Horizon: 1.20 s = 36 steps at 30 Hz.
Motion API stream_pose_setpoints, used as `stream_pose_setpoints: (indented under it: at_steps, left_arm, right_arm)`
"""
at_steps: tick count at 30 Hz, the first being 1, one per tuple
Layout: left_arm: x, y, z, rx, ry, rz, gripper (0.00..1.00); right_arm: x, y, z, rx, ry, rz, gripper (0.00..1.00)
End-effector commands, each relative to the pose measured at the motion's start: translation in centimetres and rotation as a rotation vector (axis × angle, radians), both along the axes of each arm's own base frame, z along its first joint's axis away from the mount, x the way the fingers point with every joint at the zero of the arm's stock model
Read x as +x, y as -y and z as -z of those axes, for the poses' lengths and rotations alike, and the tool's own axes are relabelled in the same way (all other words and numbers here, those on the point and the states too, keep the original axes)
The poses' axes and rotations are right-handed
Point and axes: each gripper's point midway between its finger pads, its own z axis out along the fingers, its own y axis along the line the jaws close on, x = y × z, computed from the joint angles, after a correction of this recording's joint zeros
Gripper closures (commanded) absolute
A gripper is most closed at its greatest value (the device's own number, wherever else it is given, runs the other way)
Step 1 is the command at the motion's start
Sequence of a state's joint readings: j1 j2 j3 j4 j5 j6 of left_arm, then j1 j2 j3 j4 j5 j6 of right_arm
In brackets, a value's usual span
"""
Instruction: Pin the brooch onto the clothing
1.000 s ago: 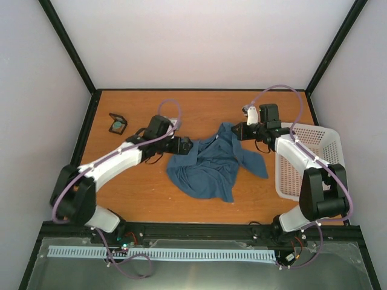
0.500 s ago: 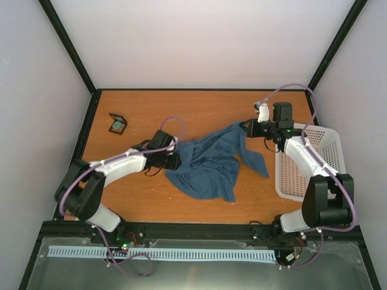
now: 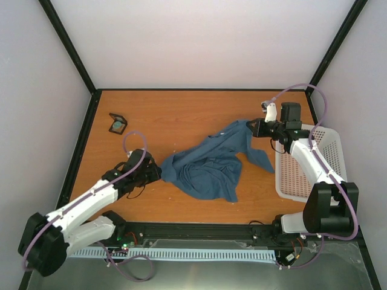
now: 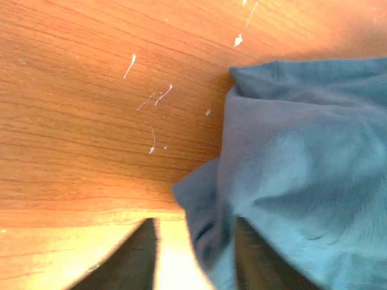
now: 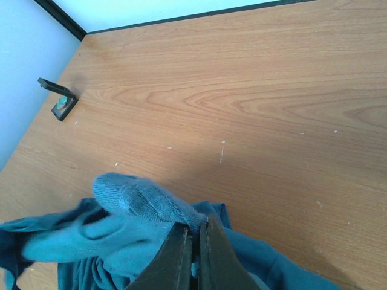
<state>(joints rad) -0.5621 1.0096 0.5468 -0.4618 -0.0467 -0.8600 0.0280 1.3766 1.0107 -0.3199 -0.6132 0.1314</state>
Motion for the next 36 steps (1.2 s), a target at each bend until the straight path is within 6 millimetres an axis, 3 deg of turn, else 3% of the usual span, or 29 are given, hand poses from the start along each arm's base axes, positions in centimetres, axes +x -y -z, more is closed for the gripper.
stream_pose_setpoints:
  at_steps: [1,2,3,6,8,10,12,15,18,20,23,31,36]
  left_arm:
    - [-0.1,0.1,-2.7,-0.122,0.06,-0.07,0.26]
    - [0.4,0.0,-4.0,-0.122,0.107,-0.067,0.07]
    - [0.9,0.1,-5.3,-0.126,0.147,-0.061,0.01]
    - [3.6,2.2,-10.8,-0.114,0.334,0.091,0.0]
    - [6.1,4.0,-14.2,-0.09,0.412,0.164,0.0]
    - [8.7,5.9,-14.7,-0.05,0.406,0.226,0.0]
    - [10.5,8.6,-13.7,-0.054,0.367,0.33,0.0]
    - [11.9,13.4,-12.0,-0.116,0.333,0.559,0.0]
    - [12.6,16.8,-9.5,-0.157,0.237,0.723,0.0]
    - [12.8,18.5,-7.5,-0.163,0.172,0.814,0.07]
    - [12.5,20.1,-4.6,-0.138,0.132,0.929,0.09]
    - [9.8,21.5,0.4,-0.134,0.068,1.121,0.18]
    - [9.2,23.1,2.2,-0.135,0.046,1.162,0.19]
  right_arm:
    - [0.1,-0.1,-1.2,0.013,0.034,-0.025,0.97]
    - [-0.1,-0.3,-0.9,0.021,0.023,-0.039,0.97]
    - [-0.5,-0.6,-0.8,0.034,0.012,-0.054,0.98]
    - [-2.8,-1.2,0.9,0.088,-0.051,-0.075,0.97]
    - [-4.6,-1.0,3.0,0.097,-0.118,-0.042,0.97]
    - [-6.4,0.8,6.5,0.051,-0.226,0.093,0.97]
    - [-8.3,2.8,9.1,0.055,-0.334,0.259,0.97]
    - [-10.6,4.5,11.3,0.037,-0.356,0.386,0.97]
    - [-11.5,6.3,11.9,-0.004,-0.28,0.477,0.97]
    - [-11.9,7.0,12.1,-0.016,-0.247,0.521,0.97]
    - [-12.1,7.0,12.1,-0.007,-0.23,0.515,0.97]
    - [-11.1,5.6,9.8,0.005,-0.158,0.409,0.97]
    - [-11.2,5.3,8.9,0.006,-0.126,0.379,0.97]
